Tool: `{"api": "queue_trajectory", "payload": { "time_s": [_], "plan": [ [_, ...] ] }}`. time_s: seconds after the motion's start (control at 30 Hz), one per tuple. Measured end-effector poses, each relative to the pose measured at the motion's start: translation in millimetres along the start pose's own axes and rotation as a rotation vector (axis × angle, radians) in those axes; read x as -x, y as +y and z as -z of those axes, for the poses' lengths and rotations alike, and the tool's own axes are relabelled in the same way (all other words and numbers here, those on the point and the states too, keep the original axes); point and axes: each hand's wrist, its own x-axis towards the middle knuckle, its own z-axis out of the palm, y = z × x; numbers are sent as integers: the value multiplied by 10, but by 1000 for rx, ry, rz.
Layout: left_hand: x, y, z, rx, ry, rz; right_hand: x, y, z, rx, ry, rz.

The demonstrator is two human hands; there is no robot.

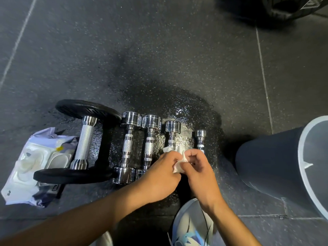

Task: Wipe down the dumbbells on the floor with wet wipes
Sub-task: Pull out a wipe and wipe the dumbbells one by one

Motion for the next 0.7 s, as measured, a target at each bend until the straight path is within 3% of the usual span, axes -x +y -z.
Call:
{"api": "queue_trajectory", "payload": {
  "time_s": [0.13, 0.2, 0.27, 0.33, 0.4, 0.57, 0.7],
  "plan": [
    [-52, -13, 48, 338, 59, 27, -101, -26, -12, 41, -47, 114],
    [-52, -30, 89, 157, 137, -24, -221, -13, -7, 121, 25, 171],
    [-37, -52, 126, -238, 176, -105, -395, -56, 27, 223, 178, 252],
    [-29, -80, 114, -586, 145, -214, -560, -178, 73, 323, 304, 363],
    [-40, -98, 79, -827, 88, -300, -695, -308, 71, 419, 322, 500],
    [-113, -167, 96, -914, 64, -334, -1042, -337, -117, 795, 33, 736],
    [-106, -174, 142, -939, 82, -370, -908, -155, -157, 820, -23, 802]
  ]
}}
